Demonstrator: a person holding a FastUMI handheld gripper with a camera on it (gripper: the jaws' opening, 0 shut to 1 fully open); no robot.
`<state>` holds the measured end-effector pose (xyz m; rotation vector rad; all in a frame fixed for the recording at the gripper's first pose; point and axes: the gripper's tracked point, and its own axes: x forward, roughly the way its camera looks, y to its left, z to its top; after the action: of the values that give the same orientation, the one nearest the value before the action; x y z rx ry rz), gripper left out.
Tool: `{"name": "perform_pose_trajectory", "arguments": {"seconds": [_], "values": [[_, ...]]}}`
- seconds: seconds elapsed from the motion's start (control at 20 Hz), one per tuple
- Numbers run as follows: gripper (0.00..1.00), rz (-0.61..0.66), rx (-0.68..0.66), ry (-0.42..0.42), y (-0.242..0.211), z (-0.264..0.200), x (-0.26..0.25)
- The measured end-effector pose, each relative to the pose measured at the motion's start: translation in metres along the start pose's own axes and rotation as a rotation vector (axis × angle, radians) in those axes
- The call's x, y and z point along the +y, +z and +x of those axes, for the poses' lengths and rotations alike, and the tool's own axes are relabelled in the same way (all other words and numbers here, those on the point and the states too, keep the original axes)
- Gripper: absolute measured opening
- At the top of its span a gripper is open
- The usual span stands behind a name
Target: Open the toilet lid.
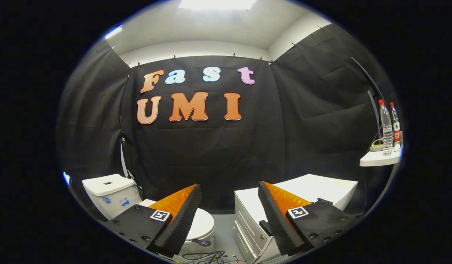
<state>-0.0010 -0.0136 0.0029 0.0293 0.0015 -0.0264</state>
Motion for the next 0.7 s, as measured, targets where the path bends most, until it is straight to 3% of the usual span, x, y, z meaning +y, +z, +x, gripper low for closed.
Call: {"name": "perform_pose_trajectory", "arguments": {"seconds": [0.5, 0.7], "values": [[1.00, 0.001, -0.068, -0.057, 0.032, 0.011, 0.007], [1.00, 0.092, -0.075, -0.067, 0.026, 0.018, 0.029]]}}
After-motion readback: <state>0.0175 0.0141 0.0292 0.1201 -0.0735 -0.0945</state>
